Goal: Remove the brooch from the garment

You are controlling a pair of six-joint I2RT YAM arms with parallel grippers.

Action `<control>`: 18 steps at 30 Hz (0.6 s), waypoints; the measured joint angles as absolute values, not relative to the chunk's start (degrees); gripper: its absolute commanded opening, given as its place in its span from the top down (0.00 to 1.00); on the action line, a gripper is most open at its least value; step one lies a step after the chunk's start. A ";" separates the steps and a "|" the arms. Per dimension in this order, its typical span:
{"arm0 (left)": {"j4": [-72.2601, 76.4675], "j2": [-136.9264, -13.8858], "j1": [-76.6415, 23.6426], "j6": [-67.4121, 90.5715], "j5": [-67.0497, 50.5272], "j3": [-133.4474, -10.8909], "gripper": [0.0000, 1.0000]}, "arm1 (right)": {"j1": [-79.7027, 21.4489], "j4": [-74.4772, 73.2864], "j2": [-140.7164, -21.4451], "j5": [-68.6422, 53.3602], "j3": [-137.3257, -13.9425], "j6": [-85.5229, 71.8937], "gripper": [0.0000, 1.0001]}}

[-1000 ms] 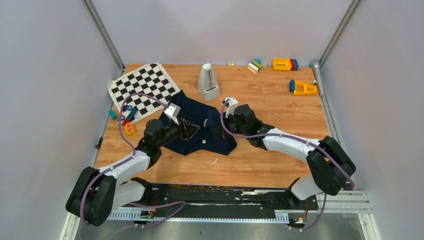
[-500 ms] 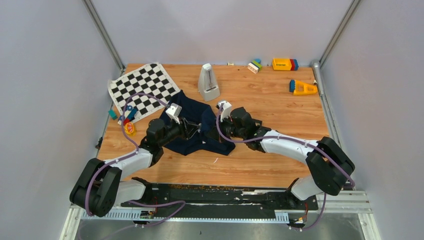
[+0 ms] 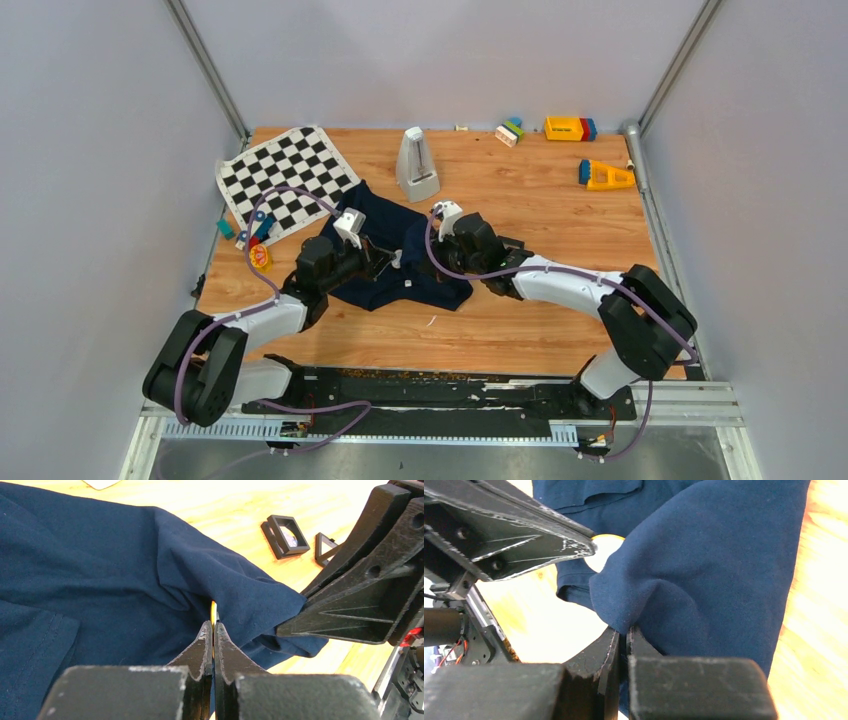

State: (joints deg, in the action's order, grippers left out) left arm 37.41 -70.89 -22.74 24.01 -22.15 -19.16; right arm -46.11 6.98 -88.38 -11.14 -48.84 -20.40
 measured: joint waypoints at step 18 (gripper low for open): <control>36.32 -67.51 -22.74 24.23 -17.61 -18.46 1.00 | -46.19 2.66 -89.93 -0.84 -50.48 -23.00 1.00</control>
